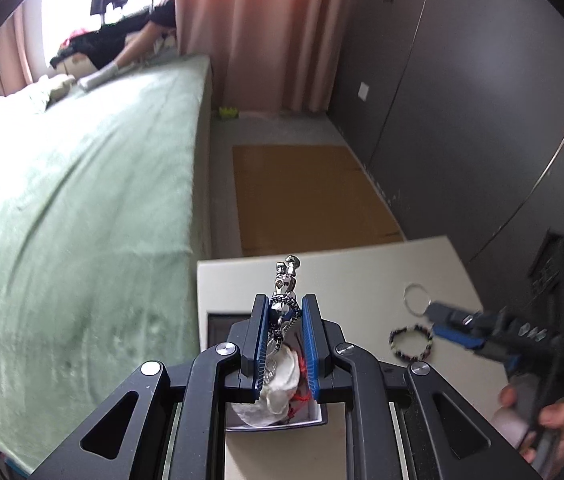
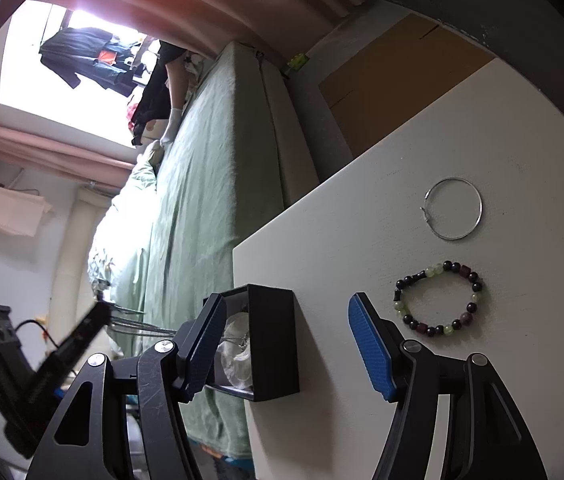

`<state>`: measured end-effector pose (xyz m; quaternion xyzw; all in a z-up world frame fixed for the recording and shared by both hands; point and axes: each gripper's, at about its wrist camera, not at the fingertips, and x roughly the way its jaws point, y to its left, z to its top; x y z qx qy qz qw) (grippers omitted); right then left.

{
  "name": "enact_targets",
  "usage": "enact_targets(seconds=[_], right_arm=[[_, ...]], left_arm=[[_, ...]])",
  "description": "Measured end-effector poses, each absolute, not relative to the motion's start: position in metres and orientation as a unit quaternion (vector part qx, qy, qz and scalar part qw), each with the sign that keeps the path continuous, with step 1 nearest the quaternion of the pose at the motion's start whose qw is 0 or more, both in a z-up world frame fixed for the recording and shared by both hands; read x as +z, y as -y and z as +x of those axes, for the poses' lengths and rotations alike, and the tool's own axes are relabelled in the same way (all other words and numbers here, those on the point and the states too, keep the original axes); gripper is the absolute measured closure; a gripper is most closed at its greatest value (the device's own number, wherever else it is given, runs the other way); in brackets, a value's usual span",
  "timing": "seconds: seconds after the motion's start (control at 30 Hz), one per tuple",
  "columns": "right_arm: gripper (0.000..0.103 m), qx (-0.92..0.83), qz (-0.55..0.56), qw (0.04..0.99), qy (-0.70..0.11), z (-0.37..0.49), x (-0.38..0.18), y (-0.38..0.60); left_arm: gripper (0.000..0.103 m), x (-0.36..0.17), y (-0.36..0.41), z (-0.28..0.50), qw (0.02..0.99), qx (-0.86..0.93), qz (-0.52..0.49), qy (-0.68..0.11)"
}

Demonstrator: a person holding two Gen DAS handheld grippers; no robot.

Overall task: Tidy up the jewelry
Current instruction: 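Lower the silver chain into the black box and open the left gripper, then move the left gripper to the dark-and-green bead bracelet and close on it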

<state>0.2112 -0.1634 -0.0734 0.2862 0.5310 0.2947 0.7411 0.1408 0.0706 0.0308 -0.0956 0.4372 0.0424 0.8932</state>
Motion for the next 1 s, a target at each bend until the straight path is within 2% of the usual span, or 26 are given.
enact_targets(seconds=[0.27,0.37,0.47,0.5,0.53,1.0], right_arm=[[0.039,0.281,0.288,0.745,-0.531,0.213,-0.075,0.175],[0.039,0.277,0.289,0.747,-0.530,0.215,-0.075,0.179],[0.039,0.271,0.292,0.749,-0.529,0.216,-0.075,0.185],[0.039,0.269,0.293,0.750,-0.528,0.216,-0.075,0.187],[0.039,0.267,0.294,0.751,-0.528,0.216,-0.074,0.189],[0.039,0.227,0.300,0.760,-0.531,0.216,-0.077,0.235]], left_arm=[[0.085,-0.028,-0.071,0.152,0.854,0.066,-0.086,-0.509],[0.080,-0.034,-0.077,0.157,0.843,0.077,-0.093,-0.524],[0.057,-0.028,-0.077,0.155,0.849,0.066,-0.106,-0.514],[0.045,-0.027,-0.076,0.154,0.851,0.066,-0.104,-0.510],[0.042,-0.022,-0.074,0.154,0.857,0.065,-0.100,-0.502],[0.042,-0.026,-0.011,0.184,0.861,0.002,-0.078,-0.503]])
